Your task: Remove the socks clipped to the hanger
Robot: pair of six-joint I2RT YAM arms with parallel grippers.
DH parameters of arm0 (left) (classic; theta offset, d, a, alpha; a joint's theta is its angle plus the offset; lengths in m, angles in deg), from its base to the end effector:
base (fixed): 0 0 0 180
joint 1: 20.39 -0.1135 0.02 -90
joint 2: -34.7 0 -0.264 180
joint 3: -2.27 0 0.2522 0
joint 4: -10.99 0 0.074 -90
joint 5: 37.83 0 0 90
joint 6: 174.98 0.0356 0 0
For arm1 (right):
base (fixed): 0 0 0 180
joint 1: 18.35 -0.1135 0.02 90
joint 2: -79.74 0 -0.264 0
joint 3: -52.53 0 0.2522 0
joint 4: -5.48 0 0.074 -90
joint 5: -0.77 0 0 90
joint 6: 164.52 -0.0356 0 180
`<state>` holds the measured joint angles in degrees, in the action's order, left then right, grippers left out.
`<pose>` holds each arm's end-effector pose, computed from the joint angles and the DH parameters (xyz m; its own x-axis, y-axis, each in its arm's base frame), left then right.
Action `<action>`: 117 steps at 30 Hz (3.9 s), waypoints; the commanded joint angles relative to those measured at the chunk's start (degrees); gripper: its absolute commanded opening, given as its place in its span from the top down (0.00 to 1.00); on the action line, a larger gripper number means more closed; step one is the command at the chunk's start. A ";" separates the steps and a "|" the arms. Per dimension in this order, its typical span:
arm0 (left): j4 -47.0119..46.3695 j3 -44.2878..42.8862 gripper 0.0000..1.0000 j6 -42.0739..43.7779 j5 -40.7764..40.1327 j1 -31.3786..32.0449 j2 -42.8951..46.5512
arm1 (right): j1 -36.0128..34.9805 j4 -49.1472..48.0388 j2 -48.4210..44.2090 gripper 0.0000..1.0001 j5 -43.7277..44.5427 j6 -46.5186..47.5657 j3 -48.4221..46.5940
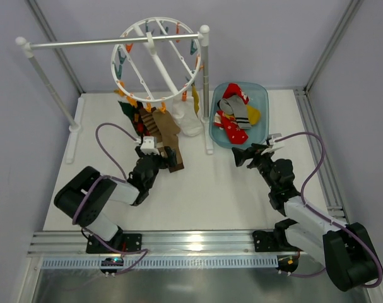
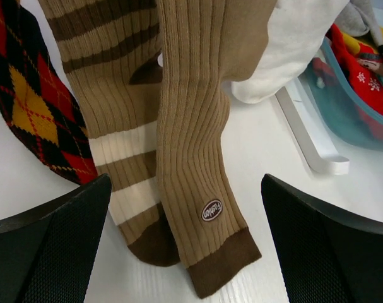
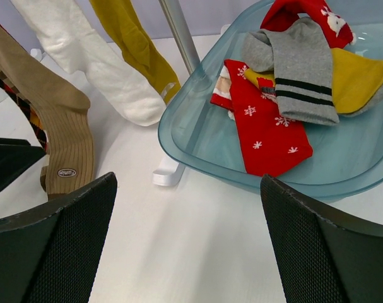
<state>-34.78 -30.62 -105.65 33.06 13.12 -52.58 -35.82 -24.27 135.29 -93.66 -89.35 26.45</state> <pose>0.2238 -0.1342 0.1560 -0.2058 -0.2638 -0.9424 0.1915 0.9335 -0.3031 0.1897 0.0626 0.2077 -0.0910 0.2389 -0.9668 -0.3618 0.8966 0.2556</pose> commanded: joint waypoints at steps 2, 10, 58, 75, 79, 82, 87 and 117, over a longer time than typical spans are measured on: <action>-14.21 -3.35 0.00 -2.97 -4.17 0.23 -6.21 | -0.63 -3.25 0.00 0.06 0.47 1.73 -1.92; -14.83 -7.32 0.00 -4.38 -4.18 0.23 -12.55 | -0.81 -3.69 0.70 0.06 0.47 1.74 -1.92; -28.98 8.24 1.00 -3.59 11.03 0.85 -4.30 | -27.08 0.34 18.35 0.06 -4.97 12.98 -25.02; -27.13 12.46 1.00 -3.06 12.79 0.85 3.61 | -31.48 14.50 39.01 0.06 -0.85 14.48 -54.30; -27.66 13.25 1.00 -3.15 12.87 0.85 4.32 | -31.48 13.62 41.39 0.06 3.28 16.76 -57.28; -27.31 13.60 1.00 -2.98 12.87 0.85 5.11 | -31.48 12.92 42.53 0.06 6.08 18.08 -58.08; -26.52 13.60 1.00 -2.98 12.70 0.76 5.46 | -31.48 11.34 43.85 0.06 7.59 20.28 -60.01; -26.43 13.07 1.00 -2.89 13.75 0.85 3.70 | -31.48 5.54 48.69 0.46 5.13 24.41 -65.20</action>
<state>-50.49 -17.55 -109.95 45.93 13.67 -48.15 -67.04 -14.50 183.29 -88.00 -65.83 -36.06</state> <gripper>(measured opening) 0.003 0.544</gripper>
